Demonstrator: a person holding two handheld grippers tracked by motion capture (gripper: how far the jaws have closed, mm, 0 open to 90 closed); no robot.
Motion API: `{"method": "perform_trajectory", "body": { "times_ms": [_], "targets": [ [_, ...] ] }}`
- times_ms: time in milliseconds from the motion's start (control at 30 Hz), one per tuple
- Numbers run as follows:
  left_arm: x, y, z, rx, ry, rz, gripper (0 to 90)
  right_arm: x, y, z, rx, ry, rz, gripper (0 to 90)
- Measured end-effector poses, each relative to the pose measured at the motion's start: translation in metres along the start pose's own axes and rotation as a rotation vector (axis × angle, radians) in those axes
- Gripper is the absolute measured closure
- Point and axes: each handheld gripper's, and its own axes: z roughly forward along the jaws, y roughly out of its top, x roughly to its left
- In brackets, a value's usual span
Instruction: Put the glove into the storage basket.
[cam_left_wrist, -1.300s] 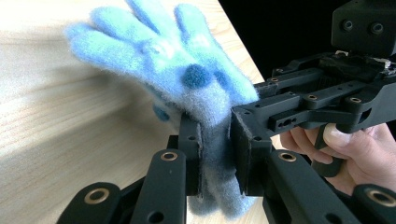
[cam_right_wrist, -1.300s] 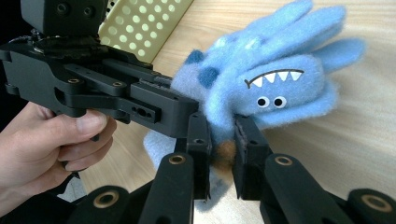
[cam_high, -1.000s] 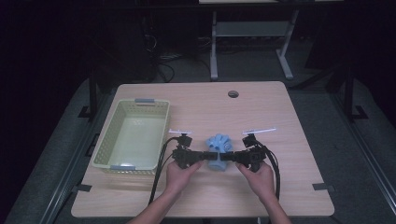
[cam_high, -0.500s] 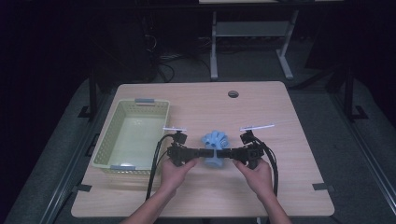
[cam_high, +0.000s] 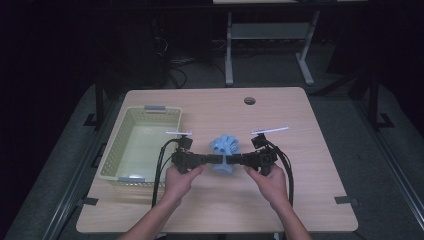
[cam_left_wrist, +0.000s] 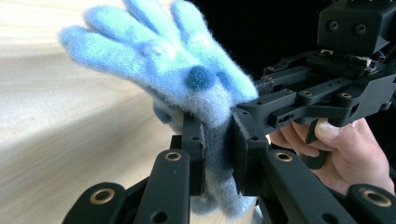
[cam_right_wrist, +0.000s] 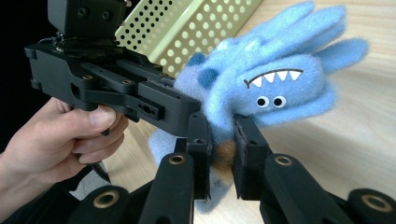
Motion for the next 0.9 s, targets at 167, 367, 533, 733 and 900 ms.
{"method": "perform_trajectory", "body": {
  "times_ms": [167, 367, 533, 733, 900],
  "targets": [
    [-0.001, 0.005, -0.01, -0.014, -0.001, 0.005, 77.3, 0.007, 0.009, 0.003, 0.0, 0.006, -0.019, 78.7],
    [0.001, 0.011, -0.022, -0.017, -0.001, 0.017, 77.6, 0.013, 0.018, 0.008, -0.003, 0.018, -0.035, 78.7],
    [0.003, 0.013, -0.032, -0.032, -0.004, 0.008, 77.7, 0.019, 0.026, 0.014, 0.005, 0.024, -0.044, 78.6],
    [0.006, 0.018, -0.047, -0.042, 0.006, 0.01, 77.9, 0.025, 0.036, 0.023, 0.014, 0.042, -0.052, 78.7],
    [0.007, 0.021, -0.056, -0.053, 0.011, 0.01, 78.0, 0.032, 0.045, 0.03, 0.017, 0.048, -0.065, 78.7]
  ]
}}
